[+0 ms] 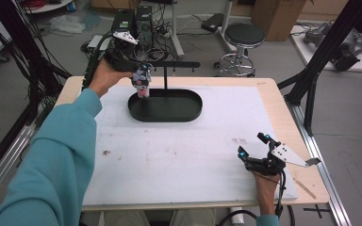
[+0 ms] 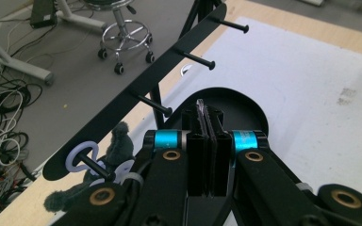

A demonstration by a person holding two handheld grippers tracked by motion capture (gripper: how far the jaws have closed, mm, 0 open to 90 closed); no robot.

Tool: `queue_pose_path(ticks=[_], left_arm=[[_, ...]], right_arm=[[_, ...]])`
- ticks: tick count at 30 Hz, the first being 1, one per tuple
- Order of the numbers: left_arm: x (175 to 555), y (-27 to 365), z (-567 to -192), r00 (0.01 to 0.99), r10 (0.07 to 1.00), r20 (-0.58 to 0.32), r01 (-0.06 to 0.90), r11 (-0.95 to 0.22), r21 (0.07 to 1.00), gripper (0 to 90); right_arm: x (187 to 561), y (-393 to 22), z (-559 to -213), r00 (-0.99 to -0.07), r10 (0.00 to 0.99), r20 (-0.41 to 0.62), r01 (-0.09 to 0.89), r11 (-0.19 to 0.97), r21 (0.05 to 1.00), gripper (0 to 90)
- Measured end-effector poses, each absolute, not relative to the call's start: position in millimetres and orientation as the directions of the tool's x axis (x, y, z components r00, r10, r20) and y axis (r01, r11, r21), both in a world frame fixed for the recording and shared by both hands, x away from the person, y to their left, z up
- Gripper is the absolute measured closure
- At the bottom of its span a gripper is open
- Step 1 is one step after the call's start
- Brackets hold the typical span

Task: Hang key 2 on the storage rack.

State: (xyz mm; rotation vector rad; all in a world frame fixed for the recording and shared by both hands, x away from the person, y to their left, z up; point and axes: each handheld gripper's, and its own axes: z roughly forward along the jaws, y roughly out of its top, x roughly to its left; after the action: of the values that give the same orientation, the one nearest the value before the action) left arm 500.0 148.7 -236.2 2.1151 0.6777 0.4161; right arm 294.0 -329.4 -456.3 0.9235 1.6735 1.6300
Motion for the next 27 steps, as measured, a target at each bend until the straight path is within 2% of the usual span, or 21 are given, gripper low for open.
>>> queue_pose_path(ticks=[12,27], left_arm=[[511,131,-235,0.816,0.576,0.059,0.318,-0.532,0.785,88.3],[523,131,-251,0.809,0.588,0.02,0.369,-0.534,0.761,88.3]], right_arm=[[295,-330,-456,-0.563,0.826,0.037,0.054,-0.007,0.998,2.6],[294,-330,-456,-0.563,0.826,0.037,0.059,-0.004,0.998,2.6]])
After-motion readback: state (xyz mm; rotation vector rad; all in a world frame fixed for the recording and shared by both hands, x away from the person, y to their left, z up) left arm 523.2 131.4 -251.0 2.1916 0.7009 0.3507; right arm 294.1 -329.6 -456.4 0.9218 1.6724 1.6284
